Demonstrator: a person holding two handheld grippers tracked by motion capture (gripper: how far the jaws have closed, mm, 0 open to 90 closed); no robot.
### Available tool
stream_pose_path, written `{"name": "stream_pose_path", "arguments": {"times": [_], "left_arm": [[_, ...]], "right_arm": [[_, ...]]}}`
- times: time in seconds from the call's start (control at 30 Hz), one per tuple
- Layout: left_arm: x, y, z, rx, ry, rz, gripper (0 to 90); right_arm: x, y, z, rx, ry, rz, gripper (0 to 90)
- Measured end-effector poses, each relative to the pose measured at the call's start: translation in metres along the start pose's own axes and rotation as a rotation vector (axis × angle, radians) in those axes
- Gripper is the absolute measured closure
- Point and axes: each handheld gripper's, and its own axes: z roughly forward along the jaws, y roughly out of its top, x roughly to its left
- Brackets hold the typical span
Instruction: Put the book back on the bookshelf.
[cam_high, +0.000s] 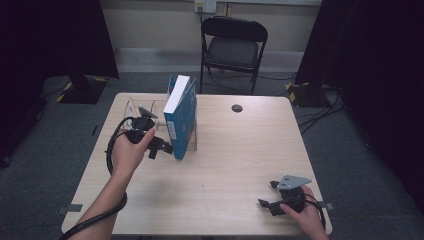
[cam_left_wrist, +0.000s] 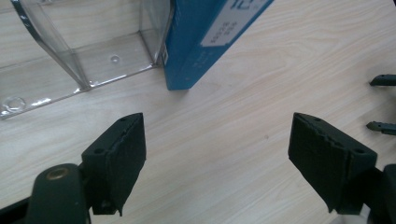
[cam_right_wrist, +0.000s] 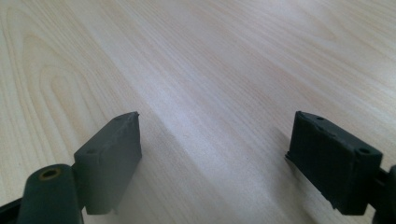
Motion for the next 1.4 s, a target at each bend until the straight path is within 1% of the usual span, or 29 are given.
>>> {"name": "stream_pose_path", "arguments": {"times": [0.07,0.17,0.2,0.23,0.27,0.33,0.4,0.47,0.57,0.6,0.63,0.7,0.77,0.8,0.9,0.97,1.07,1.1,1.17,1.2,1.4], "left_arm": [[0.001,-0.003,0.003,0.002,-0.005,0.006,19.2],[0.004,-0.009,0.008,-0.006,-0.012,0.004,19.2],[0.006,-0.01,0.008,-0.007,-0.021,0.002,19.2],[0.007,-0.012,0.01,-0.012,-0.021,0.001,19.2],[0.009,-0.013,0.01,-0.004,-0.024,0.009,19.2],[0.011,-0.016,0.013,-0.013,-0.022,0.008,19.2],[0.013,-0.02,0.015,-0.009,-0.03,0.011,19.2],[0.014,-0.022,0.017,-0.011,-0.025,0.006,19.3],[0.018,-0.028,0.021,-0.009,-0.041,0.009,19.3],[0.019,-0.029,0.022,-0.014,-0.039,0.003,19.3],[0.02,-0.031,0.024,-0.017,-0.046,0.009,19.3],[0.022,-0.035,0.027,-0.017,-0.048,0.003,19.3],[0.024,-0.038,0.029,-0.014,-0.061,0.009,19.3],[0.025,-0.04,0.031,-0.02,-0.061,0.003,19.3],[0.028,-0.044,0.035,-0.022,-0.07,0.02,19.3],[0.029,-0.047,0.038,-0.019,-0.066,0.03,19.3],[0.031,-0.051,0.042,-0.021,-0.077,0.024,19.4],[0.032,-0.052,0.042,-0.014,-0.078,0.028,19.4],[0.033,-0.055,0.045,-0.022,-0.085,0.02,19.4],[0.034,-0.056,0.047,-0.016,-0.081,0.033,19.4],[0.039,-0.065,0.056,-0.028,-0.089,0.02,19.5]], "right_arm": [[0.0,0.0,0.0,0.0,0.0,0.0,16.1],[0.0,0.0,0.0,0.0,0.002,-0.001,16.1],[0.0,0.0,0.0,0.0,0.002,-0.001,16.1],[0.0,0.0,0.0,0.001,0.002,-0.001,16.1],[0.0,0.0,0.0,0.0,0.002,-0.001,16.1],[0.0,0.0,0.0,0.001,0.002,-0.001,16.1],[0.0,0.0,0.0,0.001,0.002,-0.001,16.1],[0.0,0.0,0.0,0.0,0.002,-0.001,16.1],[0.0,0.0,0.0,0.001,0.002,-0.001,16.1],[0.0,0.0,0.0,0.0,0.002,-0.001,16.1],[0.0,0.0,0.0,0.0,0.002,-0.001,16.1],[0.0,0.0,0.0,0.001,0.002,-0.002,16.1],[0.0,0.0,0.0,0.001,0.002,-0.001,16.1],[0.0,0.0,0.0,0.001,0.002,-0.001,16.1],[0.0,0.0,0.0,0.0,0.002,-0.001,16.1],[0.0,0.0,0.0,0.0,0.002,-0.001,16.1],[0.0,0.0,0.0,0.001,0.002,-0.001,16.1],[0.0,0.0,0.0,0.0,0.002,-0.001,16.1],[0.0,0.0,0.0,0.001,0.002,-0.001,16.1],[0.0,0.0,0.0,0.0,0.002,-0.001,16.1],[0.0,0.0,0.0,0.0,0.002,-0.001,16.1]]}}
